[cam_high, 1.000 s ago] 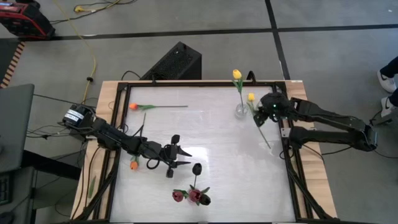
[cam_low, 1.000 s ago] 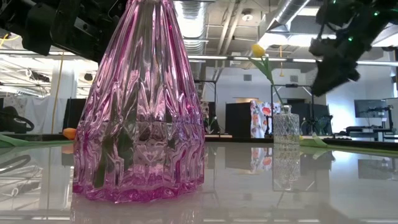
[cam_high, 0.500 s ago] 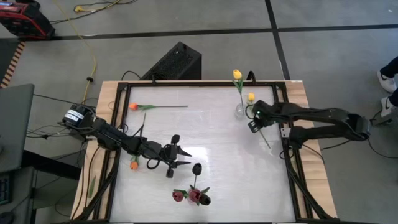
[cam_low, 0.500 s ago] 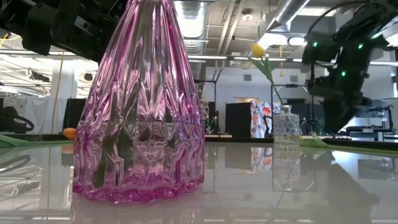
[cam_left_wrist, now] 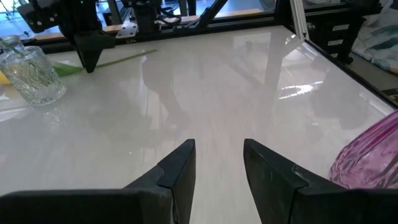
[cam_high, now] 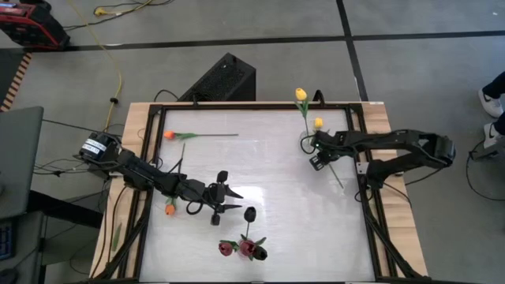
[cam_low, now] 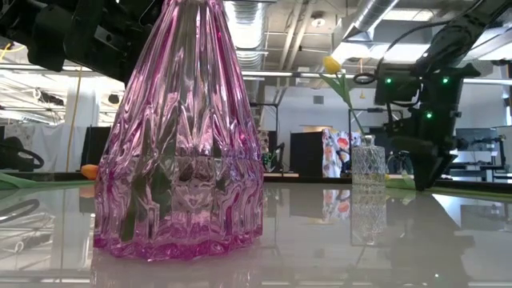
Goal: Sort flowers into vase by color
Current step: Put the yellow tulip into the transparent vase
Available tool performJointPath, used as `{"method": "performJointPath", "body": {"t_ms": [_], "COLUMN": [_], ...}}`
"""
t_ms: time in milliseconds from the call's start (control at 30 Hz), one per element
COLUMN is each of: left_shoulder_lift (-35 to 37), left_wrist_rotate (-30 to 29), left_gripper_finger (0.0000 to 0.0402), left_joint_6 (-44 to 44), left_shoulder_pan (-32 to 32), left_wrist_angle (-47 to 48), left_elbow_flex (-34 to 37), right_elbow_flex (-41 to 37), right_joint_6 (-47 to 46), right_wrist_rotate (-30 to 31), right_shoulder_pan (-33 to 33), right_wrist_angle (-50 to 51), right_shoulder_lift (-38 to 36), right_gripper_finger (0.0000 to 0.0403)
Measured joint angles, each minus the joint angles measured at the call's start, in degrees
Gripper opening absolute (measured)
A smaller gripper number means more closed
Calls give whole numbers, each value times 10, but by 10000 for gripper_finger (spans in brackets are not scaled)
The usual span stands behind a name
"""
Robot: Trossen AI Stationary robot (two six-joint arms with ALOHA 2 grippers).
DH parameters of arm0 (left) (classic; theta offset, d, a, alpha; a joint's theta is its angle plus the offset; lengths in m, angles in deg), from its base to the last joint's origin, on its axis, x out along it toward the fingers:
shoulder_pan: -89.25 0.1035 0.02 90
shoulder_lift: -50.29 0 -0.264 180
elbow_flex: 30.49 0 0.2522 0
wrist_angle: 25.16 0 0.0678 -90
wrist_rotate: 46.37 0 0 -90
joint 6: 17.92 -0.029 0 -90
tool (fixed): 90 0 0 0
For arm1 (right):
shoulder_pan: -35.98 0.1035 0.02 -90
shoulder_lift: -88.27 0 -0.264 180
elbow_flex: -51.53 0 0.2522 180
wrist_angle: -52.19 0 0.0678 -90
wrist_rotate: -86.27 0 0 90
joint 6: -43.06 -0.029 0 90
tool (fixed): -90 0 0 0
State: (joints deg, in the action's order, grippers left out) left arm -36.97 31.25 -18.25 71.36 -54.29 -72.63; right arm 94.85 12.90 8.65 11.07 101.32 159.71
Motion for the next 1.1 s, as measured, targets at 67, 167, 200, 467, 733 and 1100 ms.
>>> {"method": "performJointPath", "body": {"t_ms": [67, 167, 200, 467, 733, 1100], "left_shoulder_lift": [0, 0, 0, 0, 0, 0], "left_wrist_rotate": [0, 0, 0, 0, 8, 12], "left_gripper_finger": [125, 125, 125, 125, 125, 125], "left_joint_6": [0, 0, 0, 0, 6, 9], "left_shoulder_pan": [0, 0, 0, 0, 0, 0], "left_wrist_angle": [1, 1, 1, 0, -1, -1], "left_elbow_flex": [0, 0, 0, 0, 0, 0], "right_elbow_flex": [2, 3, 3, 1, -1, -1], "right_joint_6": [0, -3, -5, -43, -74, -54], "right_wrist_rotate": [0, -1, -2, -6, 37, 108], "right_shoulder_pan": [0, 0, 0, -3, -27, -30], "right_wrist_angle": [-5, -3, 0, 15, 46, -26], "right_shoulder_lift": [14, 34, 39, 18, -78, -276], "right_gripper_finger": [138, 114, 102, 17, 15, 15]}}
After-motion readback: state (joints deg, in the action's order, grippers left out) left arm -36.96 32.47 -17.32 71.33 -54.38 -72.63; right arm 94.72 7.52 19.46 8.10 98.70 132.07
